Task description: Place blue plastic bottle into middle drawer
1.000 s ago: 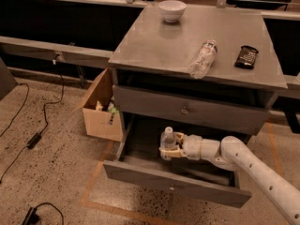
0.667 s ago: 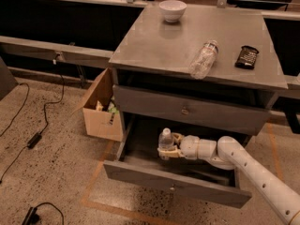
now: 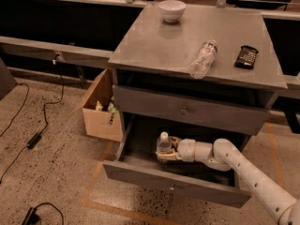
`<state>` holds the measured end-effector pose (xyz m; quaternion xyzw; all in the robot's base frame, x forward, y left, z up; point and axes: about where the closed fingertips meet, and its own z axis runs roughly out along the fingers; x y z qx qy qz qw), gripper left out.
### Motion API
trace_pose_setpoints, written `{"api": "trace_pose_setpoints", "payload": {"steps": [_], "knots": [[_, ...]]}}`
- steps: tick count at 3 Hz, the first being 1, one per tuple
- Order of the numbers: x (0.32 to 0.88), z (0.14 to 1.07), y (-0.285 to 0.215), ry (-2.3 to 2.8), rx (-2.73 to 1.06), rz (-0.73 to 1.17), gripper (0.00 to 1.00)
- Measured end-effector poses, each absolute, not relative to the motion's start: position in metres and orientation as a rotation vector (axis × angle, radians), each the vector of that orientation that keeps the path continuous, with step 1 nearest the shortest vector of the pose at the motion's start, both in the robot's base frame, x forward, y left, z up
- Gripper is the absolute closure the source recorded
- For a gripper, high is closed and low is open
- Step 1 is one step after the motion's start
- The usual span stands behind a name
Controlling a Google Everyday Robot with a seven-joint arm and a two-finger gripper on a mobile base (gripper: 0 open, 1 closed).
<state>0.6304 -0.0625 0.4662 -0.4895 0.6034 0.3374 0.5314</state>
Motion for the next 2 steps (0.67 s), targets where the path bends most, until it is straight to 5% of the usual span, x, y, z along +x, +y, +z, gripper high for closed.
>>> {"api": "trace_pose_setpoints", "payload": {"steps": [2], "knots": [[0.6279,0.4508,-0.0651,1.474,-1.162,0.793,0.36]]}}
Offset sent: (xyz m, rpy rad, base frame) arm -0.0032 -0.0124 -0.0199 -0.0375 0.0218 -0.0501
